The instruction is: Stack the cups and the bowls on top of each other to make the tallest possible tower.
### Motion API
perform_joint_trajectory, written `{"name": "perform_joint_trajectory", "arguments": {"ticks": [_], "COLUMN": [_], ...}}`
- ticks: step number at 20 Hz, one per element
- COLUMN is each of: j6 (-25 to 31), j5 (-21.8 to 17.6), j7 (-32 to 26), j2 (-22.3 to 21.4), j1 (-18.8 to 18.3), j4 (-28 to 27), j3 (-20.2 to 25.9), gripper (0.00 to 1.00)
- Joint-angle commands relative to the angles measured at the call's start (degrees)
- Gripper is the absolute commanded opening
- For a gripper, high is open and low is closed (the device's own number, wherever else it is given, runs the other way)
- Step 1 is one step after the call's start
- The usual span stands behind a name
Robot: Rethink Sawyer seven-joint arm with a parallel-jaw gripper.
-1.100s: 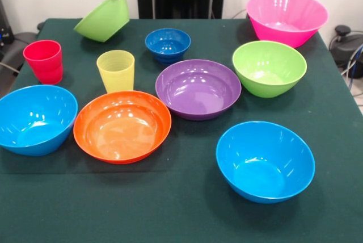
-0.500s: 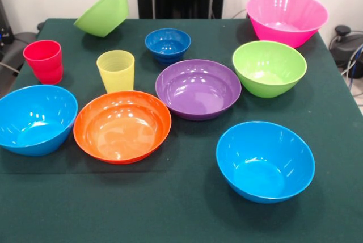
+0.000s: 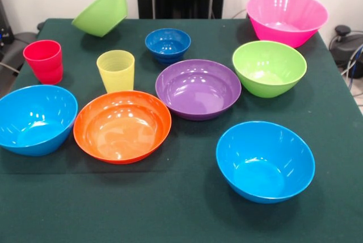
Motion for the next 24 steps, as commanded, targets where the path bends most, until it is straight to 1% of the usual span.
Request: {"name": "perform_joint_trajectory", "arguments": {"ticks": [1, 2, 5, 7, 9, 11, 17, 24], "j6": [3.5, 3.3, 2.3, 2.2, 1.9, 1.6, 1.7, 2.0], "j5": [0.2, 0.2, -0.5, -1.3, -1.5, -1.8, -1.8, -1.5], "j7": [1.0, 1.3, 1.3, -0.1, 0.8, 1.1, 1.2, 0.7], "j2": [2.2, 2.3, 2.5, 3.6, 2.9, 3.3, 3.3, 3.1], "j1": [2.9, 3.0, 3.1, 2.4, 3.4, 3.7, 4.3, 4.0], "j4": [0.2, 0.2, -0.1, -1.3, -1.1, -1.5, -1.8, -1.7], "j3": [4.2, 4.0, 3.8, 4.6, 3.5, 3.0, 2.6, 3.0], "gripper": [0.00, 1.00, 1.00, 1.00, 1.00, 1.00, 1.00, 1.00]}}
